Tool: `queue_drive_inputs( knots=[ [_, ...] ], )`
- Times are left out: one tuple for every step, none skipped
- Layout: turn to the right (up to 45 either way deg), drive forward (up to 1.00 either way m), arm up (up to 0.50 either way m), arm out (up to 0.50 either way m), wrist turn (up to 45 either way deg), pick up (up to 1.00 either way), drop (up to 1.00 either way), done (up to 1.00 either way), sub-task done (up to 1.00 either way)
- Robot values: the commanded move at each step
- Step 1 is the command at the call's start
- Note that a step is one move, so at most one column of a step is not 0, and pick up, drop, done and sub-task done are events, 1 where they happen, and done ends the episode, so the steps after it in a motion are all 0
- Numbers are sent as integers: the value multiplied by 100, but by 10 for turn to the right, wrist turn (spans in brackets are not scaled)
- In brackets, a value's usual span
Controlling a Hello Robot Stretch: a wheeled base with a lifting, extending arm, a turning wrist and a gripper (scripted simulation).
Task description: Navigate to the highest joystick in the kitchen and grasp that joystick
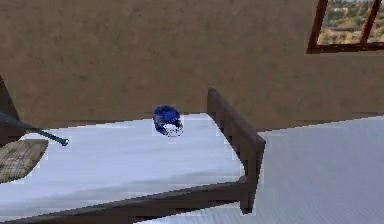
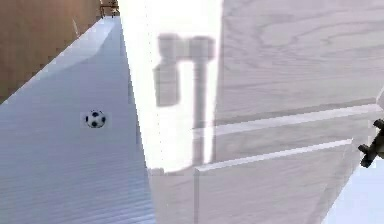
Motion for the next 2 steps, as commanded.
queue_drive_inputs(
  knots=[
    [360, 0, 0, 0, 0, 0, 0, 0, 0],
    [0, 45, 0, 0, 0, 0, 0, 0, 0]
  ],
)
